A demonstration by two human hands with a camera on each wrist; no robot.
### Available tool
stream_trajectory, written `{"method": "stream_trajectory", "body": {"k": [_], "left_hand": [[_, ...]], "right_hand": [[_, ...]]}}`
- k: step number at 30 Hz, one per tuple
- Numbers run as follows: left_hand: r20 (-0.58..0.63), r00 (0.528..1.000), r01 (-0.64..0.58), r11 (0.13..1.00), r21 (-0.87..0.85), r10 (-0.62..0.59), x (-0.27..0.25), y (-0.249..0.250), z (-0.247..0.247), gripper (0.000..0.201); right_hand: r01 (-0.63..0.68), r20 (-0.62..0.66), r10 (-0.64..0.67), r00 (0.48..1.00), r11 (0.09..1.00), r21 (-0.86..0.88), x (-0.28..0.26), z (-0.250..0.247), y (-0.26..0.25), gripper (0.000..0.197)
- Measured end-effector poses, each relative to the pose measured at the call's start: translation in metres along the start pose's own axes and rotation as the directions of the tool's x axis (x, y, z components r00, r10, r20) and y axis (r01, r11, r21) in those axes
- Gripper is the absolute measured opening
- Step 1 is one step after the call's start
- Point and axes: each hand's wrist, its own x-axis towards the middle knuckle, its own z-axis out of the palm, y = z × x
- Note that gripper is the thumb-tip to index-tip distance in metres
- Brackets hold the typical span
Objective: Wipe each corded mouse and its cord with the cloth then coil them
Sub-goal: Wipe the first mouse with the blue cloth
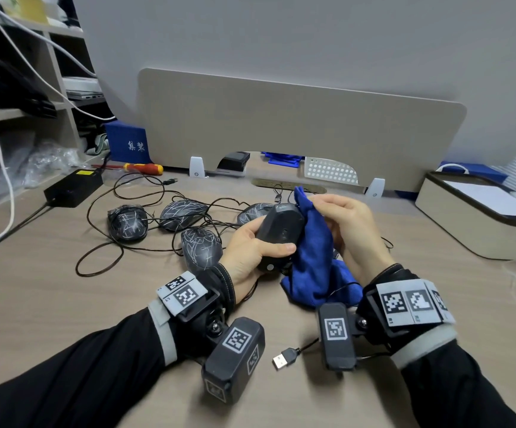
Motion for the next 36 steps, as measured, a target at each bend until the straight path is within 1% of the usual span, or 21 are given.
{"method": "stream_trajectory", "body": {"k": [2,4,5,7,9,11,13,14,15,16,17,18,19,22,24,27,30,32,33,35,36], "left_hand": [[0.004,1.000,0.002,1.000,-0.012,-0.002,0.000,0.000,-0.001,0.056],[0.010,1.000,-0.001,1.000,-0.029,0.001,0.001,-0.001,-0.001,0.055],[0.013,1.000,-0.005,0.999,-0.039,0.005,0.001,-0.001,-0.001,0.054],[0.015,1.000,-0.013,0.998,-0.058,0.014,0.001,-0.001,-0.001,0.053],[0.017,1.000,-0.012,0.998,-0.069,0.013,0.002,-0.001,-0.002,0.053],[0.025,1.000,-0.008,0.997,-0.071,0.009,0.003,-0.001,-0.002,0.052],[0.033,0.999,-0.001,0.998,-0.069,0.004,0.002,-0.001,-0.002,0.052],[0.042,0.999,0.005,0.998,-0.066,-0.002,0.002,-0.001,-0.002,0.051],[0.052,0.999,0.013,0.998,-0.062,-0.010,0.001,-0.001,-0.001,0.051],[0.060,0.998,0.022,0.998,-0.057,-0.019,0.001,-0.001,-0.001,0.050],[0.064,0.998,0.029,0.998,-0.053,-0.026,0.000,-0.001,-0.001,0.049],[0.066,0.997,0.034,0.998,-0.052,-0.030,0.000,-0.001,0.000,0.049],[0.067,0.997,0.037,0.998,-0.055,-0.034,0.000,-0.001,0.000,0.048],[0.048,0.998,0.049,0.996,-0.073,-0.046,0.001,-0.001,-0.002,0.047],[0.048,0.998,0.052,0.996,-0.074,-0.048,0.001,-0.001,-0.002,0.048],[0.052,0.998,0.039,0.997,-0.063,-0.036,0.001,0.000,-0.001,0.048],[0.018,1.000,0.013,0.999,-0.035,-0.013,0.002,-0.001,-0.001,0.049],[-0.001,1.000,0.002,1.000,-0.014,-0.002,0.003,-0.002,-0.002,0.051],[0.000,1.000,-0.005,1.000,0.001,0.005,0.004,-0.003,-0.001,0.052],[0.009,1.000,-0.023,0.999,0.043,0.023,0.003,-0.003,-0.001,0.053],[0.011,0.999,-0.033,0.997,0.067,0.033,0.002,-0.003,-0.001,0.052]], "right_hand": [[-0.020,0.015,0.019,1.000,1.000,0.008,-0.001,0.000,-0.001,0.026],[-0.034,0.027,0.035,0.999,0.999,-0.033,-0.002,0.000,0.000,0.020],[-0.044,0.027,0.046,0.999,0.997,-0.056,-0.001,0.001,0.002,0.021],[-0.062,0.004,0.062,0.998,0.995,-0.072,-0.001,0.004,0.006,0.031],[-0.082,-0.007,0.082,0.997,0.996,-0.023,-0.001,0.005,0.007,0.037],[-0.095,0.014,0.094,0.995,0.995,0.035,-0.001,0.005,0.010,0.032],[-0.083,0.029,0.084,0.996,0.996,-0.042,-0.002,0.007,0.010,0.030],[-0.084,0.035,0.088,0.996,0.992,-0.091,-0.003,0.009,0.009,0.033],[-0.096,0.040,0.102,0.994,0.987,-0.127,-0.003,0.010,0.009,0.045],[-0.113,0.043,0.120,0.992,0.984,-0.135,-0.003,0.010,0.009,0.059],[-0.125,0.044,0.131,0.990,0.984,-0.129,-0.003,0.010,0.008,0.068],[-0.130,0.047,0.136,0.990,0.985,-0.112,-0.003,0.009,0.008,0.070],[-0.130,0.053,0.136,0.989,0.987,-0.096,-0.004,0.009,0.007,0.067],[-0.122,0.076,0.122,0.990,0.993,-0.008,-0.001,0.005,0.010,0.029],[-0.119,0.092,0.116,0.989,0.992,0.034,0.000,0.002,0.012,0.015],[-0.058,0.071,0.058,0.996,0.998,0.006,-0.001,0.002,0.011,0.013],[0.080,-0.007,-0.080,0.997,0.994,-0.076,-0.002,0.004,0.007,0.011],[0.149,-0.028,-0.149,0.988,0.989,-0.027,-0.002,0.000,0.001,0.010],[0.169,-0.011,-0.169,0.986,0.986,0.009,-0.003,-0.001,-0.002,0.009],[0.205,0.058,-0.205,0.977,0.979,0.007,-0.005,0.001,-0.007,0.002],[0.227,0.076,-0.224,0.972,0.973,-0.046,-0.006,0.004,-0.007,0.008]]}}
